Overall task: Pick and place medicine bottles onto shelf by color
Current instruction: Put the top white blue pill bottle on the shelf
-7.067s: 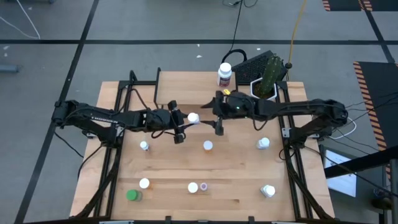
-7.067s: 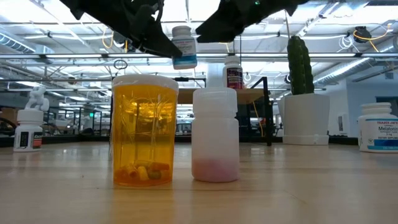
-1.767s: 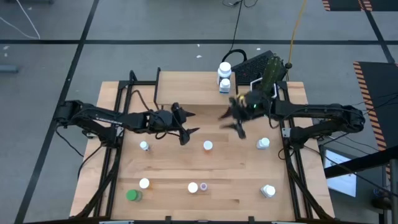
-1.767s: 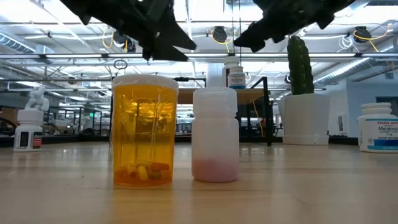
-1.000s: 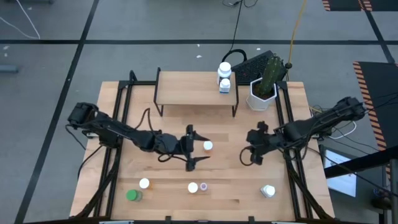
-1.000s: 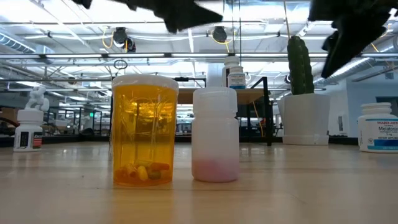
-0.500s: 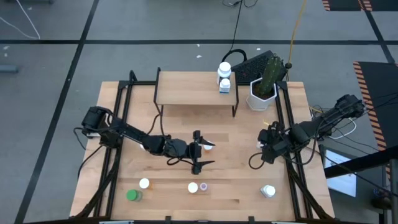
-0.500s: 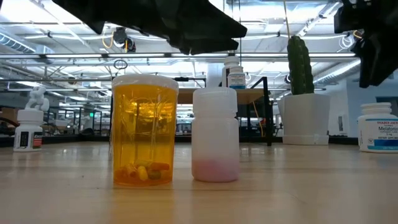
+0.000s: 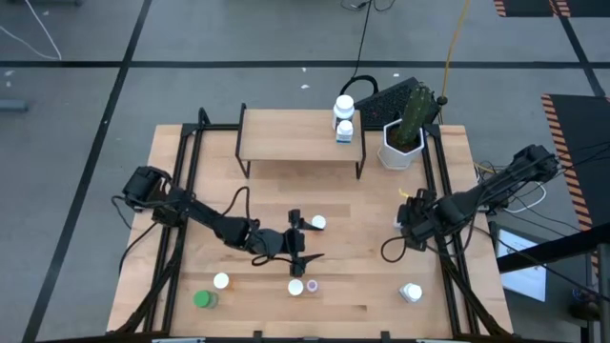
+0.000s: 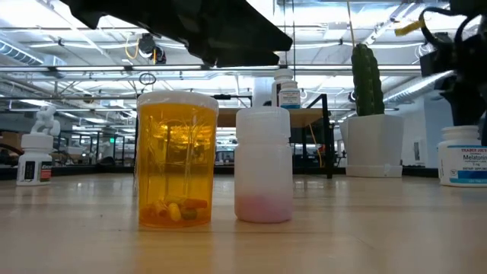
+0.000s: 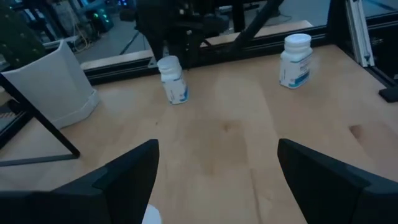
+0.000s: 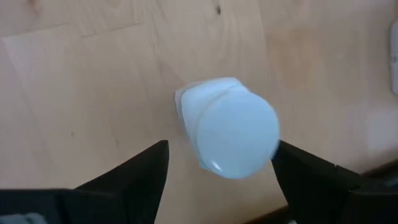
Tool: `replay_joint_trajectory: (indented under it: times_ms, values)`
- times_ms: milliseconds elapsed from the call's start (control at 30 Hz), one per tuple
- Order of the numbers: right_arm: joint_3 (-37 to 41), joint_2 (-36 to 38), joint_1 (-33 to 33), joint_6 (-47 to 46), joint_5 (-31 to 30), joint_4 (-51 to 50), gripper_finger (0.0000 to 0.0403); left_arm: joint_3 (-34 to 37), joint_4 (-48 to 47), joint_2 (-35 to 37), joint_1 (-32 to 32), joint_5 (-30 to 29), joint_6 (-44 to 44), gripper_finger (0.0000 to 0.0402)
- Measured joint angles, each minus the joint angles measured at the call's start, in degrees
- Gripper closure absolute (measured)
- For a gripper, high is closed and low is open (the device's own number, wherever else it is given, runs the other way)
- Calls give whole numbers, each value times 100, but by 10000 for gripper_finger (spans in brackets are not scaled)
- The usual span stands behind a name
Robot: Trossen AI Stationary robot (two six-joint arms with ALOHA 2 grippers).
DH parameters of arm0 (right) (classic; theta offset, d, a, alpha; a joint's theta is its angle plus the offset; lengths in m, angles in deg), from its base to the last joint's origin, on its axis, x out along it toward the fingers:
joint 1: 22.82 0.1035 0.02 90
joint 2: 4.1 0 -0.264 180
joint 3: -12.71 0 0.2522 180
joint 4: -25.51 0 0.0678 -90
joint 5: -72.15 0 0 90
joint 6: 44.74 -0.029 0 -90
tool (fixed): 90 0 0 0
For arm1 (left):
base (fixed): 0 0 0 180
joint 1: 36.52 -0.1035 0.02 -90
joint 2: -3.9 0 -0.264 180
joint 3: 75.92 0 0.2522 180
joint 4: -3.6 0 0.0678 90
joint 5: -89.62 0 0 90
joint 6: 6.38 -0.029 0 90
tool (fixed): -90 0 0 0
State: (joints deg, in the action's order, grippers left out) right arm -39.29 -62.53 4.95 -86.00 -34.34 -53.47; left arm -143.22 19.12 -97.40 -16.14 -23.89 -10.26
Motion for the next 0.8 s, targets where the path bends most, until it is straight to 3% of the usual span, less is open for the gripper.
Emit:
replay_joint_trajectory:
  times_ms: [267,567,700,800]
  values:
    - [450,-2,-105,168,16,672,151,0,2,0,15,-13,104,71]
    - [452,11,-266,215,25,1375,242,0,46,4,-64,-365,124,71]
    - [452,9,-345,33,15,1709,247,0,-5,4,-46,-368,166,71]
    - [452,10,-403,51,27,2239,239,0,-28,4,-6,-773,271,71]
